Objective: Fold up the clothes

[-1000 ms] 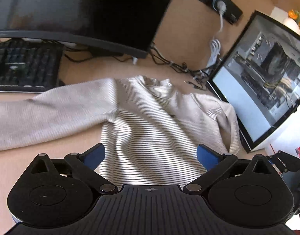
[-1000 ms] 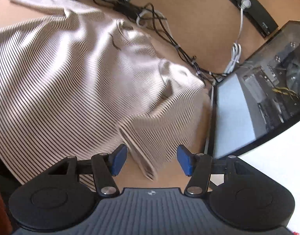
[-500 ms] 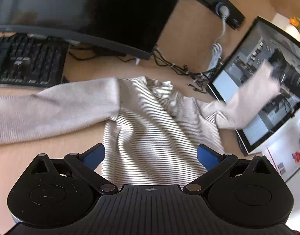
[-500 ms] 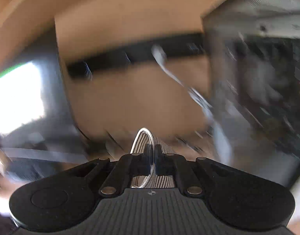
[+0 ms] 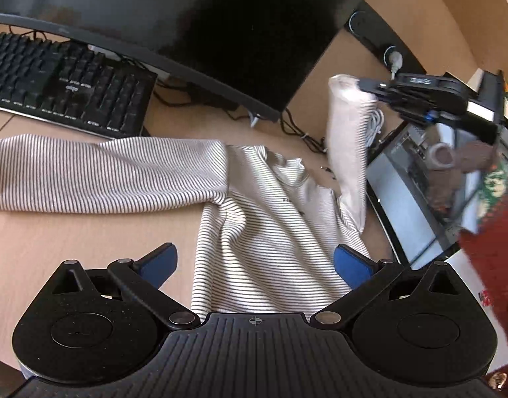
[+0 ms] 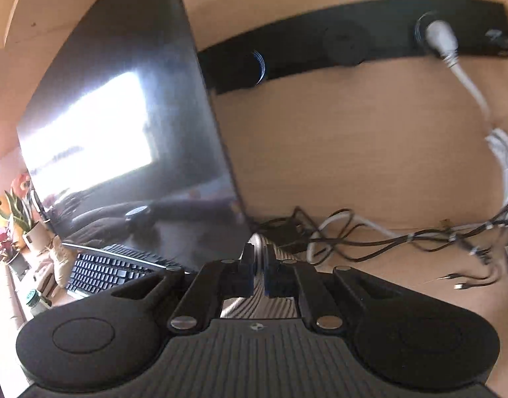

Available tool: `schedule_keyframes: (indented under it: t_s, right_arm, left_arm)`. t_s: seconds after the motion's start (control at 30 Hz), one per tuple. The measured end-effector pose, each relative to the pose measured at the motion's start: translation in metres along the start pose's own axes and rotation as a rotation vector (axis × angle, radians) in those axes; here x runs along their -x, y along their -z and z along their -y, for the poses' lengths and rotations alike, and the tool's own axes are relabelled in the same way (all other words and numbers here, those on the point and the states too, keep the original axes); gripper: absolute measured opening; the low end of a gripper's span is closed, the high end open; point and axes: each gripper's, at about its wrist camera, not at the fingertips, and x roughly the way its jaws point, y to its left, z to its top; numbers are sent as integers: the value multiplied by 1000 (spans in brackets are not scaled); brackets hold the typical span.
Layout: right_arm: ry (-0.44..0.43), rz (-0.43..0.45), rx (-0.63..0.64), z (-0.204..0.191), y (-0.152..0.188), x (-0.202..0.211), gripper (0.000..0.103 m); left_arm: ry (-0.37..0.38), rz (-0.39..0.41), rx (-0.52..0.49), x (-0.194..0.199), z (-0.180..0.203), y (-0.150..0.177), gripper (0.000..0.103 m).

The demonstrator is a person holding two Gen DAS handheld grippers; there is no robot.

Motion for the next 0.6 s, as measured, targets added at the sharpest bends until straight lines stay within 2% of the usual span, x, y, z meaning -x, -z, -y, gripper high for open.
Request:
schedule_keyframes:
  t_s: [0.07, 0.13, 0.2, 0.27, 0.37, 0.47, 0.6]
  right_arm:
    - [-12, 6, 2, 0, 0, -4, 6]
    - [-22, 15, 7, 3, -3, -9, 14]
    - [-7, 21, -2, 14, 2, -4, 27]
    - [9, 26, -11, 26, 7, 1, 31]
    - [78, -41, -49, 51, 44, -3, 37]
    - [146, -109, -87, 76, 82, -7, 38]
    - [234, -203, -136, 108, 128, -16, 37]
  left_arm:
    - [-9, -9, 0, -5, 2, -2, 103]
    - [-8, -31, -5, -13, 4, -6, 103]
    - [0, -51, -16, -23, 7, -10, 103]
    - [6, -63, -35, -38, 12, -17, 103]
    - [2, -75, -63, -62, 18, -30, 103]
    - [-39, -72, -60, -78, 19, -47, 103]
    - [-144, -24, -33, -72, 3, -60, 103]
